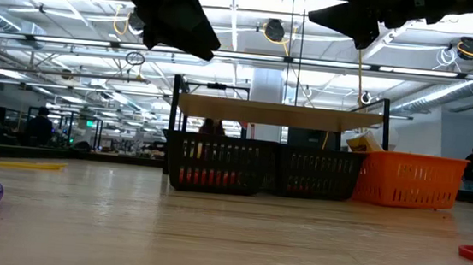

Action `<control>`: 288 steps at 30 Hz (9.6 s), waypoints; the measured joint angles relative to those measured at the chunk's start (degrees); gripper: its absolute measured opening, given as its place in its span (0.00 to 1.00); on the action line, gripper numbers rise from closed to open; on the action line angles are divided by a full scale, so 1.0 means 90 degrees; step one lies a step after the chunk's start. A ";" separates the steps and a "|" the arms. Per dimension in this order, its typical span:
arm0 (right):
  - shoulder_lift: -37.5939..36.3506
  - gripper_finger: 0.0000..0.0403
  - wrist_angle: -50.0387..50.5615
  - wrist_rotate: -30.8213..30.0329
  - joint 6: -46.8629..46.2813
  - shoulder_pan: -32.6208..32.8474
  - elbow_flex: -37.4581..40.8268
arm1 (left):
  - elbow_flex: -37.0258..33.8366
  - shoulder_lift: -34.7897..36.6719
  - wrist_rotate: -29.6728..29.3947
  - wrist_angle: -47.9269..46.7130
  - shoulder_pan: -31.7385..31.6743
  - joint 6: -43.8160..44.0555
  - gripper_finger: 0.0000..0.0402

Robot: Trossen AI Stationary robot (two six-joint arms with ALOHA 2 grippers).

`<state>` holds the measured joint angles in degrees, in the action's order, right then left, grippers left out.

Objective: Pick & Place Office Desk Supplies
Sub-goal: Put the yellow spiral keychain tie into the left black bin, then put the top yellow rubber band into the right black bin

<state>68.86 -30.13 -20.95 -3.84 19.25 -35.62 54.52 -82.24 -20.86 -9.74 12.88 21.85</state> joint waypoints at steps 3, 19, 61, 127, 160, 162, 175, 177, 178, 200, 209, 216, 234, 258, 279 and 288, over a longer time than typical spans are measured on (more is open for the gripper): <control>0.0000 0.61 0.0000 0.0003 0.0000 0.0000 0.0000 | 0.0000 0.0000 -0.0009 0.0003 -0.0015 -0.0019 0.45; 0.0002 0.61 0.0196 0.0189 0.0000 -0.0002 0.0000 | 0.0000 0.0752 0.0666 -0.4433 0.0041 0.1883 0.55; 0.0002 0.61 0.0189 0.0180 -0.0163 -0.0002 0.0000 | -0.2089 0.0299 0.1450 -0.4037 -0.0394 0.2705 0.27; 0.0002 0.61 0.0192 0.0175 -0.0163 0.0000 0.0000 | -0.0993 0.0305 0.1808 -0.4409 -0.0476 0.2457 0.46; 0.0002 0.61 0.0190 0.0177 -0.0193 0.0000 0.0000 | -0.1001 0.0179 0.1218 -0.4913 -0.0490 0.3087 0.42; 0.0002 0.61 0.0191 0.0177 -0.0225 -0.0002 0.0000 | -0.1001 0.0102 0.1550 -0.4829 -0.0514 0.2889 0.42; 0.0000 0.61 0.0192 0.0177 -0.0216 -0.0002 0.0000 | -0.1001 -0.0369 0.1579 -0.4836 -0.0523 0.2807 0.42; 0.0000 0.61 0.0192 0.0177 -0.0216 0.0000 0.0000 | -0.1001 -0.0372 0.1539 -0.4813 -0.0545 0.2807 0.42; 0.0000 0.61 0.0194 0.0177 -0.0216 -0.0002 0.0000 | -0.1001 -0.0372 0.1548 -0.4811 -0.0552 0.2821 0.42; 0.0000 0.61 0.0198 0.0177 -0.0214 -0.0001 0.0000 | -0.0993 -0.0940 0.1525 -0.4525 -0.0554 0.2859 0.42; 0.0000 0.61 0.0204 0.0177 -0.0214 -0.0002 0.0000 | -0.1001 -0.0945 0.1532 -0.4084 -0.0554 0.2479 0.40; 0.0000 0.61 0.0209 0.0177 -0.0214 -0.0001 0.0000 | -0.1001 -0.0945 0.1602 -0.3972 -0.0554 0.2296 0.21; 0.0000 0.61 0.0189 0.0177 -0.0214 -0.0002 0.0000 | -0.0966 -0.0866 0.1800 -0.4004 -0.0729 0.1455 0.00; 0.0000 0.61 0.0134 0.0175 -0.0138 -0.0002 0.0000 | 0.2548 0.0310 0.1103 -0.5215 0.0245 0.0047 0.00; 0.0022 0.61 -0.1187 0.0673 0.0003 -0.0006 -0.0002 | 0.3325 -0.0431 0.1705 -0.1528 0.0060 -0.2533 0.00; 0.0022 0.61 -0.1185 0.0673 0.0043 -0.0015 -0.0002 | 0.3322 -0.1013 0.2740 -0.0620 -0.0489 -0.2625 0.00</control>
<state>69.06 -40.79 -14.90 -3.44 19.11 -35.64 84.42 -91.35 3.79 -15.32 8.48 -1.78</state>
